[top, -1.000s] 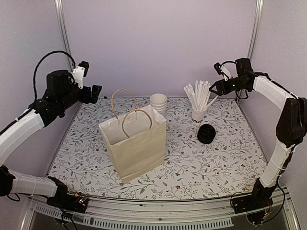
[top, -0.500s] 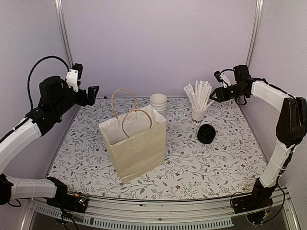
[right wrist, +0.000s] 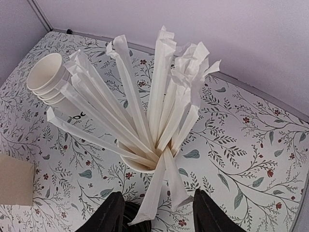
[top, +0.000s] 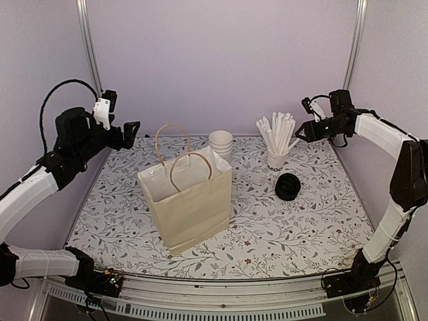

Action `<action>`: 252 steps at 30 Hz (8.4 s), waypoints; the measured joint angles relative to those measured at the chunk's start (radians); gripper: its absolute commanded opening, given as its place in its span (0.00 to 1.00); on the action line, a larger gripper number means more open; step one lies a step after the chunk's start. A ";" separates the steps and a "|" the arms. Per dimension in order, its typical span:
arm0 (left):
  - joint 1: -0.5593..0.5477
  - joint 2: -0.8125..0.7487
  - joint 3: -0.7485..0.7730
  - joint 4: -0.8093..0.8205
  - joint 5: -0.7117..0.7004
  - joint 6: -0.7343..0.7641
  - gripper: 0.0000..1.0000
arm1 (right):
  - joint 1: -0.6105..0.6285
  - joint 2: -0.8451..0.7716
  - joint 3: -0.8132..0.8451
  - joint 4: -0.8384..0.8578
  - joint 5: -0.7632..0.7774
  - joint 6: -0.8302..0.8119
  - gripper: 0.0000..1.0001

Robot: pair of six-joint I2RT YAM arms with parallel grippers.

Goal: Pack the takeout coffee

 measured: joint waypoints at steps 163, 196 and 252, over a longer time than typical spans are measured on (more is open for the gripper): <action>0.057 0.056 -0.051 0.081 0.206 0.048 0.98 | -0.078 0.062 0.030 0.037 -0.011 -0.034 0.61; 0.057 0.070 -0.051 0.081 0.228 0.048 0.97 | -0.077 -0.228 0.033 0.025 -0.049 -0.067 0.00; 0.061 0.098 -0.051 0.077 0.229 0.053 0.97 | 0.543 -0.075 0.317 -0.443 -0.406 -0.388 0.79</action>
